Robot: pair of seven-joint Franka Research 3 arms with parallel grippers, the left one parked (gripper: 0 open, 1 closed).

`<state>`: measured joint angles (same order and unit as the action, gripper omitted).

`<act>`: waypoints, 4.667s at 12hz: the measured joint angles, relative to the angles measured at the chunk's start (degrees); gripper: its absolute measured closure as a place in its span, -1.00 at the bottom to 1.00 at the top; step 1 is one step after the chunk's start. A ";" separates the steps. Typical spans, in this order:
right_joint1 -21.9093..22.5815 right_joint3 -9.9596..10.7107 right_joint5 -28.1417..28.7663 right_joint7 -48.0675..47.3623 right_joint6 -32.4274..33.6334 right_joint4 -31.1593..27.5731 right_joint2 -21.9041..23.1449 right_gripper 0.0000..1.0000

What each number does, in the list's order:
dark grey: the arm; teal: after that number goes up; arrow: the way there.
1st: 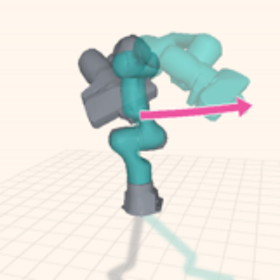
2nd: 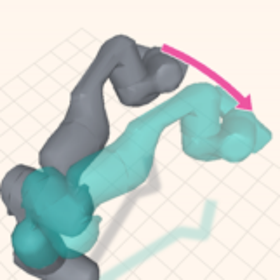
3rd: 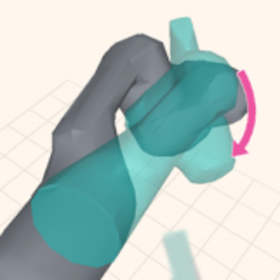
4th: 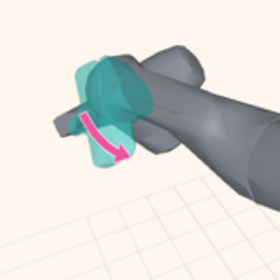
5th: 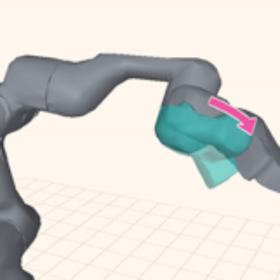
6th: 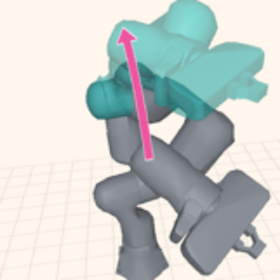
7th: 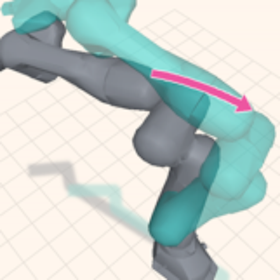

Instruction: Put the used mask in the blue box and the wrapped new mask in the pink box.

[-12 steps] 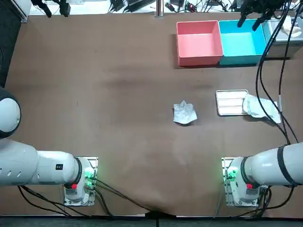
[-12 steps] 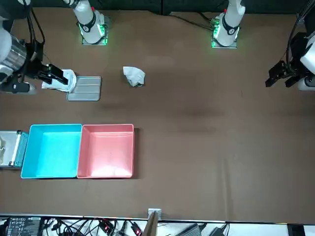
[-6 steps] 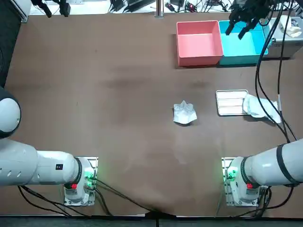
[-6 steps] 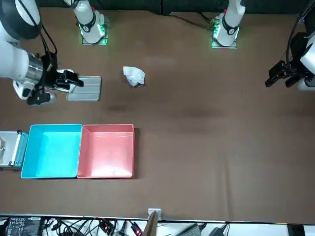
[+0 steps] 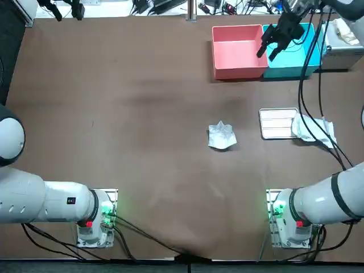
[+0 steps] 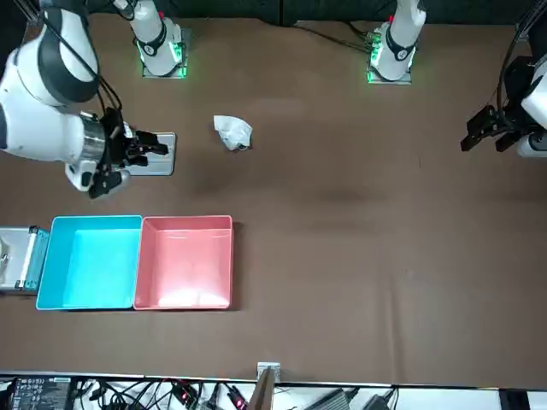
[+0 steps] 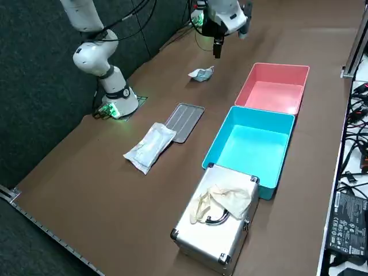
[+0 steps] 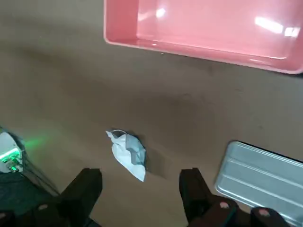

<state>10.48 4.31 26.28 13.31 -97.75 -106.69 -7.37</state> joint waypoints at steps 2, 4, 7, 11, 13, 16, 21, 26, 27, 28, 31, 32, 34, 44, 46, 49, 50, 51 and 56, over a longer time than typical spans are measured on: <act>1.67 -0.03 1.27 0.86 -1.65 -1.88 -0.40 -1.00; 3.84 -0.09 1.60 0.92 -2.67 -3.78 -0.50 -1.00; 7.13 -0.18 1.64 1.08 -4.31 -7.63 -0.55 -0.94; 10.79 -0.20 1.65 2.30 -10.86 -14.04 -0.62 -0.93; 12.83 -0.21 1.66 2.65 -15.01 -17.21 -0.62 -0.93; 16.18 -0.22 1.67 2.73 -19.17 -20.72 -0.64 -0.93; 22.26 -0.24 1.67 2.73 -28.83 -26.63 -0.81 -0.93; 24.80 -0.23 1.67 2.73 -31.06 -28.83 -1.11 -0.91; 25.23 -0.23 1.67 2.73 -31.91 -29.37 -1.22 -0.86; 25.73 -0.23 1.67 2.73 -32.64 -29.98 -1.39 -0.83; 26.85 -0.23 1.67 2.73 -33.77 -30.82 -2.18 -0.75; 27.05 -0.23 1.67 2.74 -33.85 -30.83 -2.39 -0.75; 27.24 -0.23 1.67 2.74 -34.21 -30.83 -2.73 -0.66; 27.39 -0.23 1.67 2.75 -36.14 -30.79 -4.14 0.54; 27.39 -0.20 1.69 2.69 -36.22 -30.55 -4.12 0.90; 27.39 -0.01 1.71 2.40 -36.22 -29.92 -3.93 0.96; 27.38 0.11 1.72 2.32 -36.22 -29.72 -3.77 0.96; 27.37 0.22 1.72 2.29 -36.22 -29.61 -3.49 0.96; 27.36 0.46 1.78 0.01 -35.02 -29.48 -0.52 0.96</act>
<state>37.84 4.77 28.06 13.31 -132.77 -136.17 -7.89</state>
